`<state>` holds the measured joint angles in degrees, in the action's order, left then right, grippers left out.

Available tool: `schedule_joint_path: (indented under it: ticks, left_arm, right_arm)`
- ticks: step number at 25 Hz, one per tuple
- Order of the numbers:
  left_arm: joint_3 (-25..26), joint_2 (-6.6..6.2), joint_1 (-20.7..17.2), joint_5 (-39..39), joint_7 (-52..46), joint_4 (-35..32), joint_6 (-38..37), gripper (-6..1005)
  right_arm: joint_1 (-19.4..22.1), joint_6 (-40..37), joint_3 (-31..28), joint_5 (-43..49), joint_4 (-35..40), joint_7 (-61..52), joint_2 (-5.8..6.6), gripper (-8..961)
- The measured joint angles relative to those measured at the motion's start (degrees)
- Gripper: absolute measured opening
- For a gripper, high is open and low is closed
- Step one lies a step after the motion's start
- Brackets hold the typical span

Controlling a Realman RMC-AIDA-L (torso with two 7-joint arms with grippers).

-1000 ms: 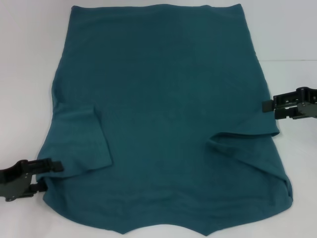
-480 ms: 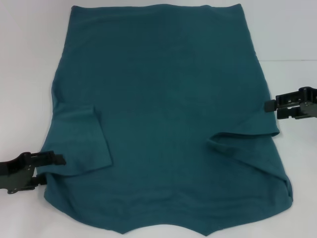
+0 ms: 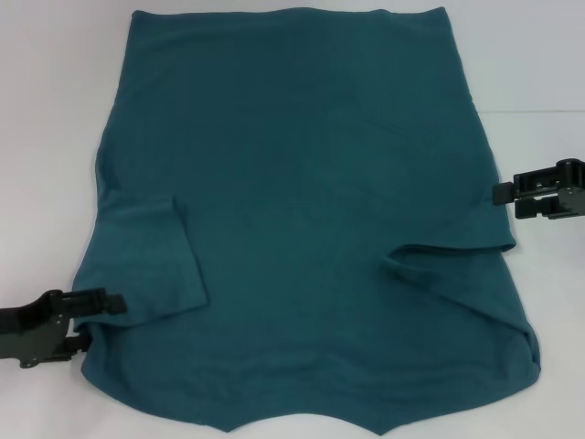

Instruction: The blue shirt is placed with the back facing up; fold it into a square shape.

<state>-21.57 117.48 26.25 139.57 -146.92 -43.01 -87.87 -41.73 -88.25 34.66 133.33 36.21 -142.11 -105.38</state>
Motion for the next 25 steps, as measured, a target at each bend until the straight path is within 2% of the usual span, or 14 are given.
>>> schedule_joint_path:
  ticks: [10,20,25]
  left_arm:
    - [-0.32,-0.04,0.49,0.0,-0.67,0.06,2.5,793]
    - [-1.08,-0.06,0.68,1.32,0.48,-0.25,2.68,728]
    - [-1.12,-0.01,0.54,1.36,0.46,-0.31,2.71,511]
  right_arm:
    - [0.0,-0.5,-0.59,0.0,0.02,0.1,0.11,626]
    - [0.47,-0.84,-1.15,0.0,0.09,0.21,0.1,625]
    - [0.52,-1.19,-1.24,0.0,0.17,0.75,0.21,625]
